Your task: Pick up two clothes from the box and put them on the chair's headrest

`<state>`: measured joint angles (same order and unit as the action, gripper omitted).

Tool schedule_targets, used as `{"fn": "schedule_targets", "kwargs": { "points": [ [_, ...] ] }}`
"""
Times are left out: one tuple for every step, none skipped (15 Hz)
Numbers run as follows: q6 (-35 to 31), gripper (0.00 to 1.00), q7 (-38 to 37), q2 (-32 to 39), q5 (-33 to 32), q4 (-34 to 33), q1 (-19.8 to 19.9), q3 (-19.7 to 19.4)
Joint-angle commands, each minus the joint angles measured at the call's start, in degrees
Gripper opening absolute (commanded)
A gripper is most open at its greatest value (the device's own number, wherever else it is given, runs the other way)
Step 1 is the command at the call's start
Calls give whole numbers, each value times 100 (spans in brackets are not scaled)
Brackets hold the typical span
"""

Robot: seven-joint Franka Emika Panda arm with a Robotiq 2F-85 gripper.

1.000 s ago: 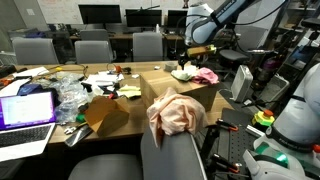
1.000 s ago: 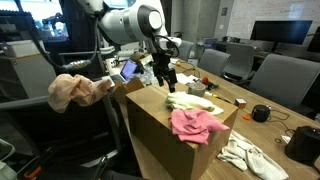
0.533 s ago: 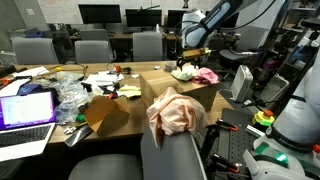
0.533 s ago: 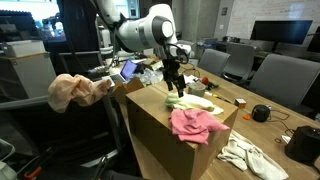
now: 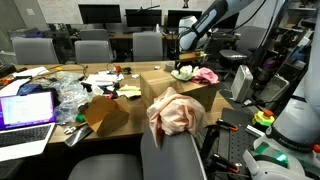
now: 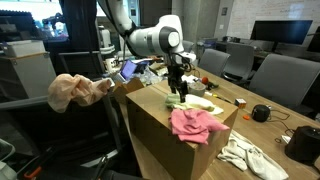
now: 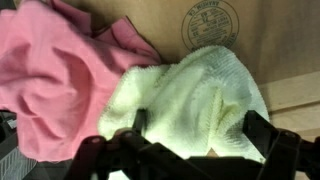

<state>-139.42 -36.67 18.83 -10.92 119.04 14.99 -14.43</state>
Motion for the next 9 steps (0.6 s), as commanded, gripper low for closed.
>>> {"fn": "schedule_targets", "kwargs": {
  "points": [
    [236,100,226,327,323,-411,-103,-156],
    [273,100,252,367,383,-455,-98,-161],
    [290,100,273,407,427,-494,-98,-167],
    [312,95,290,426,456,-514,-104,-178],
    [322,75,308,442,486,-535,-107,-184],
    [326,71,290,451,487,-544,-122,-200],
    [333,70,311,456,505,-555,-123,-204],
    [342,64,303,457,501,-558,-135,-214],
    [345,56,274,456,473,-559,-155,-229]
  ]
}}
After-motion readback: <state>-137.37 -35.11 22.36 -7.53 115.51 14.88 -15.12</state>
